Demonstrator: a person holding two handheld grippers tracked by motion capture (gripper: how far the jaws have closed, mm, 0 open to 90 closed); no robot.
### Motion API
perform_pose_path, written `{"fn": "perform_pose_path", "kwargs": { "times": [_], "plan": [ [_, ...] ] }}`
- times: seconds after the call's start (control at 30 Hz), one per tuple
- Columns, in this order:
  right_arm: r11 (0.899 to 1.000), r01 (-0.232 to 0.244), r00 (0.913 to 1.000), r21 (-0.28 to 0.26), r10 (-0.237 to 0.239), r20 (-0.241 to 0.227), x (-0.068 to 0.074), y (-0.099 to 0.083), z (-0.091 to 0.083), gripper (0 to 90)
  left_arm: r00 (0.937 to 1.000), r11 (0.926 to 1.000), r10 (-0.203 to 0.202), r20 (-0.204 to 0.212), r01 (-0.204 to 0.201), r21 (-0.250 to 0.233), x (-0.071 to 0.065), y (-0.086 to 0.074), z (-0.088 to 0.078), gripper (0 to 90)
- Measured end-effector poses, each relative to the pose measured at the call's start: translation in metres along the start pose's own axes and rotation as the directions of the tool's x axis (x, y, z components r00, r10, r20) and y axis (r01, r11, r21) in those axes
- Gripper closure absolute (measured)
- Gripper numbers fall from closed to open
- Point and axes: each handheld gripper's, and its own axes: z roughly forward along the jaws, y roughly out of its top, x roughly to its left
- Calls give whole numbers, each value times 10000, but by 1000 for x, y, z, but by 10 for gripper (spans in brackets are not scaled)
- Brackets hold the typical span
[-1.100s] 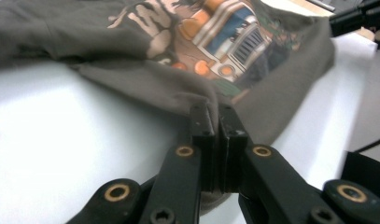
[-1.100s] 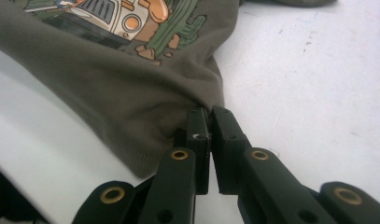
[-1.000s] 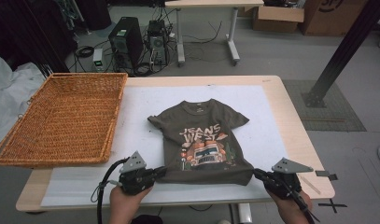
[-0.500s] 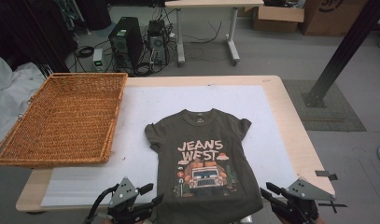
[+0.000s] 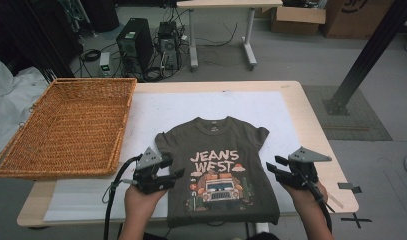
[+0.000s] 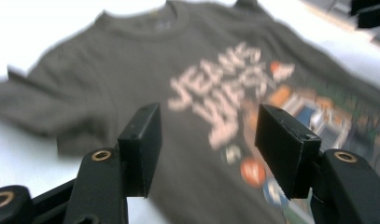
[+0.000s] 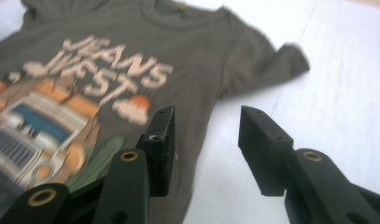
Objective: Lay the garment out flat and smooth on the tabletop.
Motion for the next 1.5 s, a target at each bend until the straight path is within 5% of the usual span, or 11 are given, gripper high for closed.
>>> {"fn": "perform_pose_path", "kwargs": {
  "times": [0.43,0.73,0.9,0.93,1.0,1.1,1.23,1.33,1.4,1.47,1.5],
  "plan": [
    [9993,-283,9990,235,275,349,-60,49,50,467,9982,9988,379,-473,-364,326,49,54,41,333],
    [9925,-131,9998,1215,113,157,-93,52,94,452,9891,9942,429,-1405,-284,1036,77,57,71,334],
    [9823,283,9974,1849,-154,-709,-101,41,130,703,9826,9772,602,-1755,-222,2111,95,41,97,332],
    [9867,298,9963,1595,-165,-839,-100,40,131,870,9804,9716,712,-1838,-265,2353,97,37,102,333],
    [9909,389,9923,1290,-231,-1220,-98,47,132,883,9804,9708,814,-1795,-371,2372,99,34,107,337],
    [9962,825,9696,291,-735,-2336,-86,66,128,884,9806,9808,715,-1825,-359,1915,99,37,105,338],
    [9788,2037,9058,-210,-1965,-3754,-47,90,131,883,9850,9933,460,-1665,-274,1123,96,44,96,341],
    [9485,3166,8516,109,-2792,-4436,-4,93,144,878,9868,9963,396,-1569,-271,812,93,47,92,342],
    [9106,4084,8156,625,-3334,-4729,20,86,155,841,9876,9960,482,-1491,-362,822,91,47,90,342],
    [9020,4253,8173,748,-3472,-4600,25,85,157,653,9877,9954,583,-1453,-465,838,89,48,88,340],
    [9175,3942,8320,536,-3314,-4449,22,88,152,600,9874,9955,618,-1460,-504,801,88,49,87,341]
  ]
}}
